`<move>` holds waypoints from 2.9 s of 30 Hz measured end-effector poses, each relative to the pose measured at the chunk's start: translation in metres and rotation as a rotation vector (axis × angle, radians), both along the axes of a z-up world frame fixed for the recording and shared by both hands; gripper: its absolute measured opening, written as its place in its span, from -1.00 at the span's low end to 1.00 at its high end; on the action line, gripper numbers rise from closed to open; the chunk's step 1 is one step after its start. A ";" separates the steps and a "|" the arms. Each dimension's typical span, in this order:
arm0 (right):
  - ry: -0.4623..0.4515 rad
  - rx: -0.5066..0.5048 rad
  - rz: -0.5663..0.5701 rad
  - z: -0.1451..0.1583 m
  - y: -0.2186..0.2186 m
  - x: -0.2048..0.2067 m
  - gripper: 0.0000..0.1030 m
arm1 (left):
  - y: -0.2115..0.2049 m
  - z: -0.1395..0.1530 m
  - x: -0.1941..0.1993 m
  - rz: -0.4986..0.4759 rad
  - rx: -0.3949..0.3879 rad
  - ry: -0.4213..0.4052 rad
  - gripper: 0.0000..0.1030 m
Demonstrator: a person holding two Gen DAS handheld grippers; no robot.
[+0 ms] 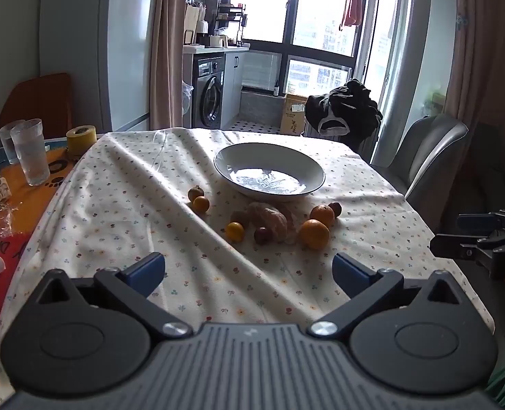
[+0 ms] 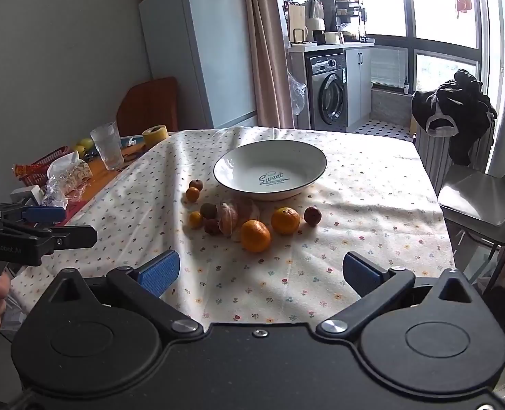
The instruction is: Organize fruits
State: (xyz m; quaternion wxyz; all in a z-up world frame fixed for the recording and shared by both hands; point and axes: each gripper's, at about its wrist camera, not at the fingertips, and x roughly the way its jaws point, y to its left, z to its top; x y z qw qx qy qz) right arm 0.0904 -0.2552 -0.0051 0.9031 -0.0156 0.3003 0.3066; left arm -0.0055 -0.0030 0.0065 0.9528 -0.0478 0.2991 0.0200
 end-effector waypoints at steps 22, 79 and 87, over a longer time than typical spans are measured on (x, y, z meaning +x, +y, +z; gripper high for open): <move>-0.010 -0.026 0.021 -0.005 0.013 0.006 1.00 | 0.014 0.001 0.001 0.026 -0.019 -0.015 1.00; -0.012 -0.019 0.015 -0.005 0.010 0.017 1.00 | 0.007 -0.002 0.002 0.035 -0.011 -0.040 1.00; 0.021 0.001 0.021 -0.021 0.007 0.026 1.00 | 0.006 -0.009 0.009 0.041 -0.015 -0.048 1.00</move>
